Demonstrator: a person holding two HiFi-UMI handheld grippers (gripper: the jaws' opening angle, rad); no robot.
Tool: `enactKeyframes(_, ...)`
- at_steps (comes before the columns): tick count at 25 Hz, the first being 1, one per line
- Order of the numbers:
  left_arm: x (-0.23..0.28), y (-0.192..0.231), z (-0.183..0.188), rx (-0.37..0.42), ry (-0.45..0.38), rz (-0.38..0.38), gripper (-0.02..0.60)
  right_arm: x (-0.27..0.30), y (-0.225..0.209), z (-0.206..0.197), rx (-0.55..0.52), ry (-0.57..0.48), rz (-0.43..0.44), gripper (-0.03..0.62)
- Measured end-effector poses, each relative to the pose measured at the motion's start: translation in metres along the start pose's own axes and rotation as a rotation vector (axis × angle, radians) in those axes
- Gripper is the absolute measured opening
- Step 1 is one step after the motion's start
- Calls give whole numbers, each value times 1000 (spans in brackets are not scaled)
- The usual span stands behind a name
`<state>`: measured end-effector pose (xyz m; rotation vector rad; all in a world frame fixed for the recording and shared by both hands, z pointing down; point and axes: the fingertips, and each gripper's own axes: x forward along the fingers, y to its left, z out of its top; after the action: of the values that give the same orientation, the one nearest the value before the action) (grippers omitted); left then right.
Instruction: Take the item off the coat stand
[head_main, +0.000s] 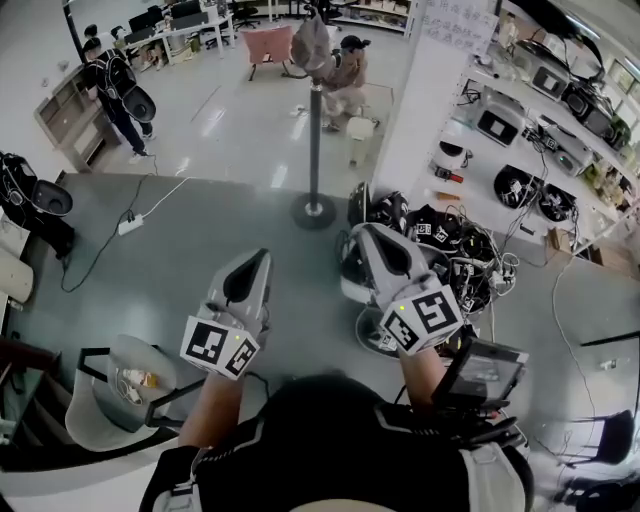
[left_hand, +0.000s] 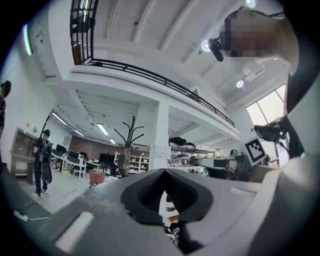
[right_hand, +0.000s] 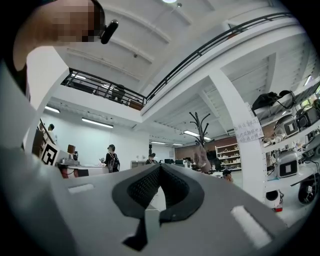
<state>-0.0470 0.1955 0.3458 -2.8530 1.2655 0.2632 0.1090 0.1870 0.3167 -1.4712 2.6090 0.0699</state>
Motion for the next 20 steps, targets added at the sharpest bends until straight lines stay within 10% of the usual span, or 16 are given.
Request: enactKeyframes(20,-33,51,-11,-20,10,-29,19,38,40,-14,-14,-13,-41,9)
